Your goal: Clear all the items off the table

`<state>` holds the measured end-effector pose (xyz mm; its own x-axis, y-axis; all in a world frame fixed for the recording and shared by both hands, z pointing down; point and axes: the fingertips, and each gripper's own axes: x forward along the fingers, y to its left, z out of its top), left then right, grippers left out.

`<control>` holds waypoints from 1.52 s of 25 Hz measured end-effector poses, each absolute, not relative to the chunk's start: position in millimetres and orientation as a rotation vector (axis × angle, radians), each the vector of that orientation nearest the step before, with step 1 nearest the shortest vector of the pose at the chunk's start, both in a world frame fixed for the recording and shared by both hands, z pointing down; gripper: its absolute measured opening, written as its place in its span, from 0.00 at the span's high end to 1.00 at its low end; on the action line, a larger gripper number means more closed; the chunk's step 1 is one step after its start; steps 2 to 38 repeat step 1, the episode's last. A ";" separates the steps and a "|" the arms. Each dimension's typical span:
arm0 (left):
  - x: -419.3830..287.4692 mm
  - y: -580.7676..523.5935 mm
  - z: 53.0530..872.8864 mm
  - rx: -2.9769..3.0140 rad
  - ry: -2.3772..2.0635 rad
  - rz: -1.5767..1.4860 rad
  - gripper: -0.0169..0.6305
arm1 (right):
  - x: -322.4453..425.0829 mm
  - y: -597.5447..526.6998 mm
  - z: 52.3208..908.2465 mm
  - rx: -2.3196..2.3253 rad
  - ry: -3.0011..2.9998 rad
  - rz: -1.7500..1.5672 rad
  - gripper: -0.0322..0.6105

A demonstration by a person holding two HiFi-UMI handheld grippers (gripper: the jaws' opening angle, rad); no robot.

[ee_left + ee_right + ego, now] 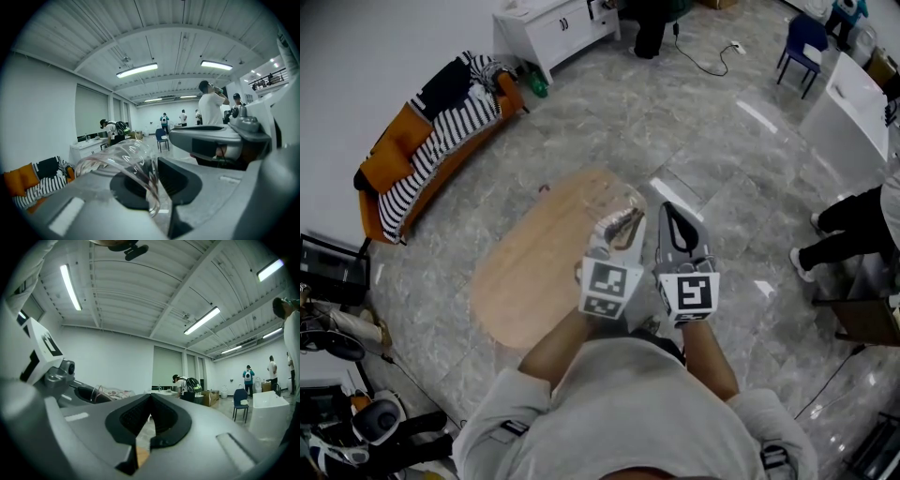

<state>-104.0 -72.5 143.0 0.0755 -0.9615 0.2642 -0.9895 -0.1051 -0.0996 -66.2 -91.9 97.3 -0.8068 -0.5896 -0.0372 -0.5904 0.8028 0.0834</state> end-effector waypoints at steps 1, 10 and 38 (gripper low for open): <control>-106.1 -72.7 142.7 2.226 -2.026 0.405 0.86 | -69.4 -91.3 96.6 -0.967 2.975 0.146 0.94; -106.1 -72.7 142.7 2.226 -2.026 0.405 0.86 | -69.4 -91.3 96.6 -0.967 2.975 0.146 0.94; -106.1 -72.7 142.7 2.226 -2.026 0.405 0.86 | -69.4 -91.3 96.6 -0.967 2.975 0.146 0.94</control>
